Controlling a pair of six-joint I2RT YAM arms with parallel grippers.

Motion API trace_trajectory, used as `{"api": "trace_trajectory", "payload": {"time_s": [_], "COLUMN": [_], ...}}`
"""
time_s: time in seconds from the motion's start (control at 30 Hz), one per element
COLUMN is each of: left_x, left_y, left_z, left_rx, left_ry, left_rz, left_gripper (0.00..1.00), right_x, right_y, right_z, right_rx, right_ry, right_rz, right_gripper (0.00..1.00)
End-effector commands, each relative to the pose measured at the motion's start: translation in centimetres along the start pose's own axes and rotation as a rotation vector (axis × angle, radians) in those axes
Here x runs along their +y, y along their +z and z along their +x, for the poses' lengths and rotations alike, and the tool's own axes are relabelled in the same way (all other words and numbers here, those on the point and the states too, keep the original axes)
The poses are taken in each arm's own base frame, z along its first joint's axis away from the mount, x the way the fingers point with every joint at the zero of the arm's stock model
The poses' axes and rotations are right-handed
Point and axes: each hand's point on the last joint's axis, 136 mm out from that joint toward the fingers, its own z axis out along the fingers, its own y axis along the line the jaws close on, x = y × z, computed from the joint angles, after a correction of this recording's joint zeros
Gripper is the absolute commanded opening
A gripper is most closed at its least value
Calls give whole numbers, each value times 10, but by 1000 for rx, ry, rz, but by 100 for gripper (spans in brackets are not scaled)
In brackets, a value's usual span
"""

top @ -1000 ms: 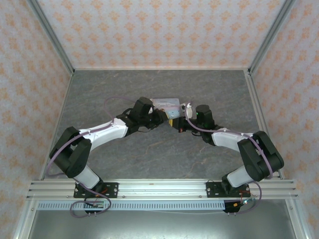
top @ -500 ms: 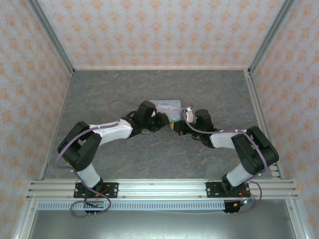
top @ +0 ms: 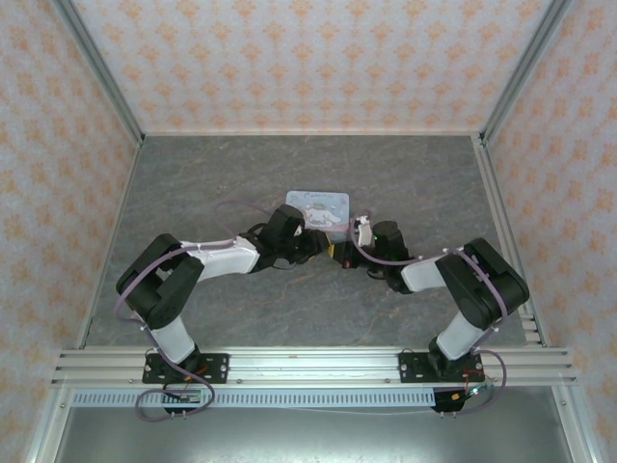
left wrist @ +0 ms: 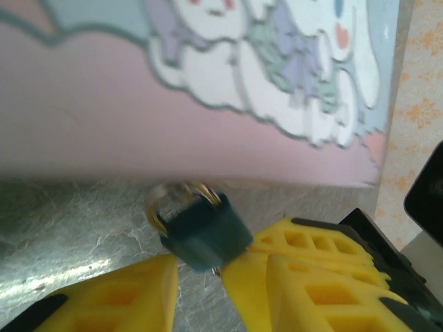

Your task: Unlock the padlock with the key

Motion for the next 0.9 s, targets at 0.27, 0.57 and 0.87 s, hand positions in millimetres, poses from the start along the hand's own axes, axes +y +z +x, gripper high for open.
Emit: {"api": "trace_trajectory", "payload": {"time_s": [0.27,0.57,0.87], "left_x": [16,10,13], "left_y": [-23,-29,-20], "left_z": [-14,-23,-23], "left_rx": [-131,-190,-194], "left_ry": [-52,-124,-207], "left_rz": [7,102,141], "left_gripper": [54,53,48], "right_x": [2,12,15], "right_y": [9,10,8], "right_z": [7,4,0], "right_rx": [-18,-55,-80], "right_ry": [41,146,270], "right_rz": [-15,-45,-36], "right_gripper": [0,0,0]}}
